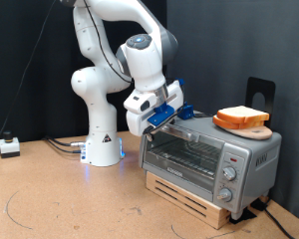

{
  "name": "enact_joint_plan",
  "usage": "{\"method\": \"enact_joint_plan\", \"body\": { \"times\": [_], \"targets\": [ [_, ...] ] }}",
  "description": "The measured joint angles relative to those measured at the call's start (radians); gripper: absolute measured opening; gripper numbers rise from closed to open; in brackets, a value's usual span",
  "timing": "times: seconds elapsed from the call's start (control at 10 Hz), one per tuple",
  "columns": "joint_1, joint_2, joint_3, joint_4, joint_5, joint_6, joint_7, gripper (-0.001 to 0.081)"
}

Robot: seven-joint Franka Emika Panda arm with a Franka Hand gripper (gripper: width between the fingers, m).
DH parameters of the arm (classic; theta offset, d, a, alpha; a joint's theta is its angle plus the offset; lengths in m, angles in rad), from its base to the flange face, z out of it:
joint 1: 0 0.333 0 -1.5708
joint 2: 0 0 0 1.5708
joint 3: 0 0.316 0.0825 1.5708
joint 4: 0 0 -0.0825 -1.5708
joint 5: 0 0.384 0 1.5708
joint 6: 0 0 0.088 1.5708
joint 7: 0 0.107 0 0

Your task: Make a piece of toast with the oven

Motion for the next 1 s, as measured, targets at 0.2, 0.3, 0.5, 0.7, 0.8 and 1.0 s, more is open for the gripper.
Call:
{"method": "enact_joint_plan", "body": {
  "times": [0.2,0.3,0.5,0.7,0.8,1.0],
  "targets": [
    [-0.004,0.007,-0.005,-0.006,-0.001,0.008,-0.003,0.0810],
    [-0.010,0.007,-0.010,-0.005,-0.002,0.008,-0.003,0.0810],
    [-0.027,0.009,-0.018,-0.003,-0.012,0.012,-0.003,0.0810],
    [-0.048,0.022,-0.029,0.008,-0.024,0.015,-0.001,0.0810],
    [-0.057,0.033,-0.033,0.014,-0.028,0.017,-0.001,0.0810],
    [-0.071,0.067,-0.039,0.020,-0.033,0.038,-0.001,0.0810]
  ]
}}
